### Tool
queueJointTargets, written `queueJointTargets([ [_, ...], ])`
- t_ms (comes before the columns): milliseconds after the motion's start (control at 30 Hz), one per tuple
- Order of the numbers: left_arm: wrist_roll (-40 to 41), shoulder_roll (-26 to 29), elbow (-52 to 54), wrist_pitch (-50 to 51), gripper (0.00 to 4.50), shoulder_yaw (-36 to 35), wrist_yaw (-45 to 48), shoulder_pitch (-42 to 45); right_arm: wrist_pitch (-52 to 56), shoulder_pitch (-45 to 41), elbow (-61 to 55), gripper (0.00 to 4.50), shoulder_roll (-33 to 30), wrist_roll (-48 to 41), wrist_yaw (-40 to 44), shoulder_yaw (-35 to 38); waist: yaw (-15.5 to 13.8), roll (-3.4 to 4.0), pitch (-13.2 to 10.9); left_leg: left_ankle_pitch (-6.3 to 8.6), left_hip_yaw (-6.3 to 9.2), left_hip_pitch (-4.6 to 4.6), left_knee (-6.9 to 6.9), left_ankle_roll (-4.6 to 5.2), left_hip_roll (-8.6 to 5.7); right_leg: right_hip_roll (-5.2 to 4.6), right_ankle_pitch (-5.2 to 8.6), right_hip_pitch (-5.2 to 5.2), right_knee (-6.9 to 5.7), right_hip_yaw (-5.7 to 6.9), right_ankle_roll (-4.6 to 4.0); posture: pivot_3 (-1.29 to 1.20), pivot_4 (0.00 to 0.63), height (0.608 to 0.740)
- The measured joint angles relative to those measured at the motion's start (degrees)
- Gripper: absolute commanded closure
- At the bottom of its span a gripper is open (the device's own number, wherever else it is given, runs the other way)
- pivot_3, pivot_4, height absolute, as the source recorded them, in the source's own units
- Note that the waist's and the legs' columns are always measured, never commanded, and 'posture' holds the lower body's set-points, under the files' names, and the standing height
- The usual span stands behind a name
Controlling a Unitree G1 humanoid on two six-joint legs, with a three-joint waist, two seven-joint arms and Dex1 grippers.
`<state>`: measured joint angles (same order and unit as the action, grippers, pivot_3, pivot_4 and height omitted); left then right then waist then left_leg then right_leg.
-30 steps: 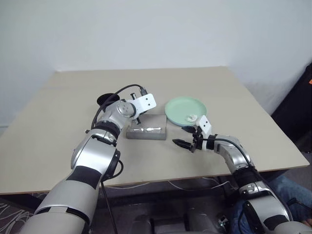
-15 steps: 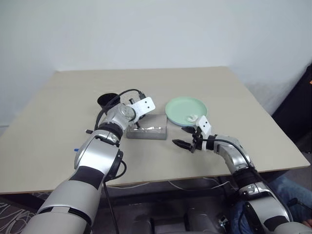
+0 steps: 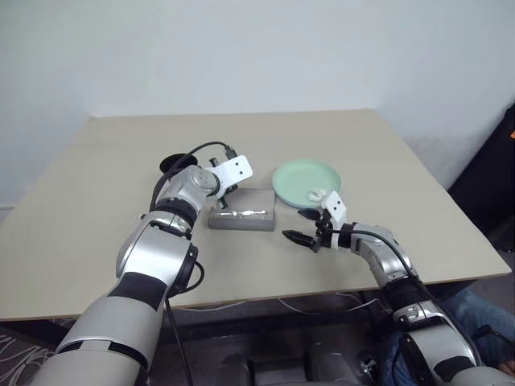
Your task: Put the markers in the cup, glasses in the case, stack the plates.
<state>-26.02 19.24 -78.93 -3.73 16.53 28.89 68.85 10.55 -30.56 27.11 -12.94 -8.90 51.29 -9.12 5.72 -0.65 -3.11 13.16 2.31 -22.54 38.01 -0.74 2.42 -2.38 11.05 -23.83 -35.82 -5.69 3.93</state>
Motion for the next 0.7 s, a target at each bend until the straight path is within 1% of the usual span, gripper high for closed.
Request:
queueJointTargets([
  [233,0.0,-1.9,-0.1,0.3,3.61,0.0,-3.9,0.1,0.0,0.0,0.2,0.05,0.4,0.0,-0.2,-0.2,-0.1,0.0,0.0,0.0,-0.01,-0.01,-0.01,0.0,0.0,0.0,0.0,-0.01,0.0,0.0,0.0,0.0,0.0,0.74],
  [467,0.0,-3.4,-0.5,2.5,3.61,-0.1,-3.9,-0.2,0.7,1.8,-2.1,0.05,0.7,0.0,-1.2,-0.6,0.0,0.0,0.0,0.0,0.0,-0.01,-0.04,0.0,0.0,0.01,0.0,-0.02,0.0,0.0,0.0,0.0,0.0,0.74],
  [700,0.9,-3.8,-0.7,4.5,3.61,-1.8,-0.8,-1.2,2.8,4.5,-5.9,0.05,0.3,0.0,-2.4,-0.5,0.0,0.0,0.0,0.0,-0.01,-0.01,-0.03,0.0,0.0,0.01,0.0,-0.02,0.0,0.0,0.0,0.0,0.0,0.74],
])
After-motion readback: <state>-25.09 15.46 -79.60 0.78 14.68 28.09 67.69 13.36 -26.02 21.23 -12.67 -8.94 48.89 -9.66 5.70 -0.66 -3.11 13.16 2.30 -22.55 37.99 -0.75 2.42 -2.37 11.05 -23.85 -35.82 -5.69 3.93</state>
